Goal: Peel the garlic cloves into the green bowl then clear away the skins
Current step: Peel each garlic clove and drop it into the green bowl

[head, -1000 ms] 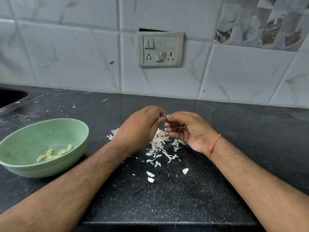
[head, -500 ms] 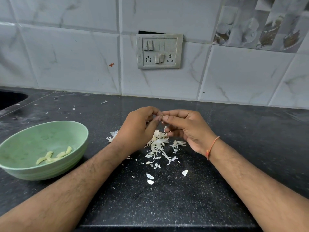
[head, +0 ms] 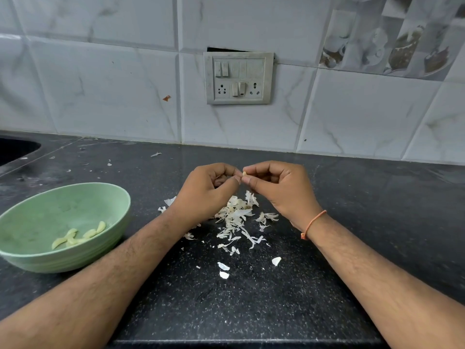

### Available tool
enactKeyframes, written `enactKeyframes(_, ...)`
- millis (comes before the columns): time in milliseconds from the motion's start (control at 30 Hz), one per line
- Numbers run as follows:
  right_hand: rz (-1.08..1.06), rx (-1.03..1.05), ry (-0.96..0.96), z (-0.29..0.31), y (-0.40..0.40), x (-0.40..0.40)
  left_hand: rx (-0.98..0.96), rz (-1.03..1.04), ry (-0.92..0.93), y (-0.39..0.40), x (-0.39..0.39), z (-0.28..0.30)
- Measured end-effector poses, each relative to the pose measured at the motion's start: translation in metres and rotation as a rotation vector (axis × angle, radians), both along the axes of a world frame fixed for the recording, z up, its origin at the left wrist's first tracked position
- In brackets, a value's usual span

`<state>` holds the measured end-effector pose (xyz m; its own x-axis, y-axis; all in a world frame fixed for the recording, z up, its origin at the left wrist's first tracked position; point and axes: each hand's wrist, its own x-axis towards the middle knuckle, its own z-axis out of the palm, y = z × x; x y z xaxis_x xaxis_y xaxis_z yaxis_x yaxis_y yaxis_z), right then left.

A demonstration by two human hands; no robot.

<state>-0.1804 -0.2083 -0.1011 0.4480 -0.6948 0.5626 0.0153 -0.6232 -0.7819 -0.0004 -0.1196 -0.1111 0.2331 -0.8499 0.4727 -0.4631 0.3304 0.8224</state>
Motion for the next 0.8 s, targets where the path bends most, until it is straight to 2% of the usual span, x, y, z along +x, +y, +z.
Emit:
enactKeyframes(133,-0.077,-0.238,0.066,-0.0012,0.0006,-0.0004,-0.008,-0.014,0.022,-0.0011,0.0005,0.0004)
enactKeyframes(267,-0.097,-0.282,0.085,-0.0017,-0.0012,-0.0009,-0.02,-0.035,0.064,-0.0024,0.0017,0.0)
enactKeyframes(467,-0.11,-0.279,0.092,-0.0025,-0.0005,0.0,-0.006,-0.039,0.111,-0.0017,0.0008,0.0011)
enactKeyframes(800,-0.037,-0.134,0.108,-0.0022,-0.0002,-0.0015,0.018,-0.068,0.128,0.0017,-0.0001,0.0035)
